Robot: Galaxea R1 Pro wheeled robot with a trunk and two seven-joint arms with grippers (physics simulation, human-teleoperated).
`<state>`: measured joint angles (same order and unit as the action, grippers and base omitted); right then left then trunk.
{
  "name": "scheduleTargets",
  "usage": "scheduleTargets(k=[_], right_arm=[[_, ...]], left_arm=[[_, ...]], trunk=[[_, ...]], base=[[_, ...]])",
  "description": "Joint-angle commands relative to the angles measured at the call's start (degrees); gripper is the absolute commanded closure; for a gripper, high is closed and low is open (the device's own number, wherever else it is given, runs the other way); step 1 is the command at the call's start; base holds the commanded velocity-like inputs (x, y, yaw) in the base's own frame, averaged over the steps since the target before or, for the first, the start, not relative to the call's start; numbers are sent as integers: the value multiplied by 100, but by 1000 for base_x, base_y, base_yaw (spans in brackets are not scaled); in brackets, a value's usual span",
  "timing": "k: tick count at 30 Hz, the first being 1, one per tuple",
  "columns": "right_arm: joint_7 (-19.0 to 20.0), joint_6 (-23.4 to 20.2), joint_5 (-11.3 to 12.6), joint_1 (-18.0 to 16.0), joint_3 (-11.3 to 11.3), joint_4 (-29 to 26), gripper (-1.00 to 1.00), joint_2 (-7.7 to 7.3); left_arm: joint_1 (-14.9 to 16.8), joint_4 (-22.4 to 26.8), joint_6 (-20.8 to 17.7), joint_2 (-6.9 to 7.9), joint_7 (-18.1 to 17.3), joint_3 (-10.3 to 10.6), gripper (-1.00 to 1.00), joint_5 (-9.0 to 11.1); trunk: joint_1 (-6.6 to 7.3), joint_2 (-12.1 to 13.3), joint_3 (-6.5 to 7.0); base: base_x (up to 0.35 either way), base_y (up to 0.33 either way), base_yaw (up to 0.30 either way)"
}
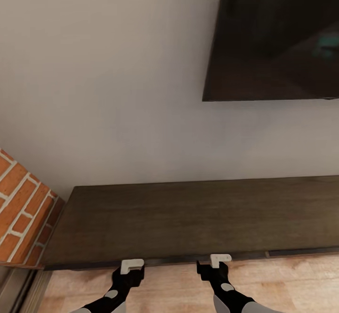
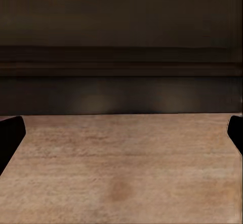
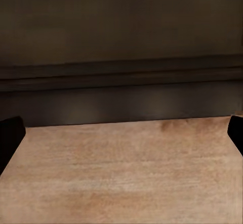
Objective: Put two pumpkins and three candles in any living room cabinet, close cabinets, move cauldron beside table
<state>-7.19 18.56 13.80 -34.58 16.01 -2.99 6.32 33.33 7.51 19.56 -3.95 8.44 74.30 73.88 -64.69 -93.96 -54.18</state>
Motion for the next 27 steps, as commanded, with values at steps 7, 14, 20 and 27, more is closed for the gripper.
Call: scheduleTargets(k=[7, 14, 20, 27], right_arm=[[-1, 7, 0, -29, -8, -29, -100, -3], [-2, 7, -1, -31, 4, -14, -100, 0], [-2, 7, -1, -31, -10, 17, -100, 1], [-2, 7, -1, -31, -10, -35, -100, 1]], left_arm=[[-34, 52, 105, 7, 0, -3, -100, 4], [-39, 58, 109, 8, -3, -6, -100, 4], [-37, 66, 110, 1, 0, -3, -100, 4], [-37, 67, 110, -1, 0, -3, -100, 4]], trunk=[[0, 0, 0], [0, 0, 0], [0, 0, 0], [0, 0, 0]], base=[[0, 0, 0], [126, 20, 0], [-97, 6, 0], [-317, 0, 0]])
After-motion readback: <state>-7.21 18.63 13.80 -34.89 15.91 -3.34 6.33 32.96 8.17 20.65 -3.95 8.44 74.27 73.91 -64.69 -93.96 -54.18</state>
